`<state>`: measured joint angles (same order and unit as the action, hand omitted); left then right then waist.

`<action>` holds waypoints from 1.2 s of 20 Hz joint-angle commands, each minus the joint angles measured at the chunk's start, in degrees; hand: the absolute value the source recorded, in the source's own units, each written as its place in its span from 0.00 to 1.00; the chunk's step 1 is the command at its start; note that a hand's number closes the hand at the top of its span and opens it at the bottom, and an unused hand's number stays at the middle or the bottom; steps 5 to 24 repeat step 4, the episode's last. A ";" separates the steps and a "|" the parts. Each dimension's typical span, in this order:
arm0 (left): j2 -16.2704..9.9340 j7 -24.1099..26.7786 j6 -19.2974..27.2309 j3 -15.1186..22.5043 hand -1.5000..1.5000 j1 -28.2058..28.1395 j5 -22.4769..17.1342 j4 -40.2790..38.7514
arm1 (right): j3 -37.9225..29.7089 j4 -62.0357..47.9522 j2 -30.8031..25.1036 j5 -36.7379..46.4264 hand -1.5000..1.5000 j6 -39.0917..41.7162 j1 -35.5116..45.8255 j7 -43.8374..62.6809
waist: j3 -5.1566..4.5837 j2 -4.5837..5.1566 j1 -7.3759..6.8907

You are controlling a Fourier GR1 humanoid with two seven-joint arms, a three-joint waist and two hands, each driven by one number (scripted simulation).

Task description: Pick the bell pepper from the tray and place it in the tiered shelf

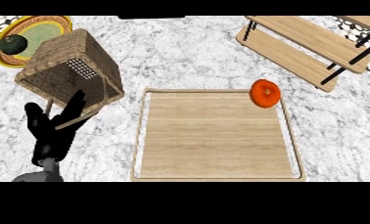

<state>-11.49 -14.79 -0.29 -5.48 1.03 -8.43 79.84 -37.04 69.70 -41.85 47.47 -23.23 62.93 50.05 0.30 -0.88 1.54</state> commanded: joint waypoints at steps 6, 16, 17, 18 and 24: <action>1.06 0.74 0.65 0.70 0.50 -2.28 1.52 -1.94 | -7.33 18.04 -4.44 -10.25 0.00 12.80 -12.62 3.90 | -0.29 0.30 0.39; 1.06 0.74 0.65 0.70 0.50 -2.28 1.52 -1.94 | -7.33 18.04 -4.44 -10.25 0.00 12.80 -12.62 3.90 | -0.29 0.30 0.39; 1.06 0.74 0.65 0.70 0.50 -2.28 1.52 -1.94 | -7.33 18.04 -4.44 -10.25 0.00 12.80 -12.62 3.90 | -0.29 0.30 0.39; 1.06 0.74 0.65 0.70 0.50 -2.28 1.52 -1.94 | -7.33 18.04 -4.44 -10.25 0.00 12.80 -12.62 3.90 | -0.29 0.30 0.39; 1.06 0.74 0.65 0.70 0.50 -2.28 1.52 -1.94 | -7.33 18.04 -4.44 -10.25 0.00 12.80 -12.62 3.90 | -0.29 0.30 0.39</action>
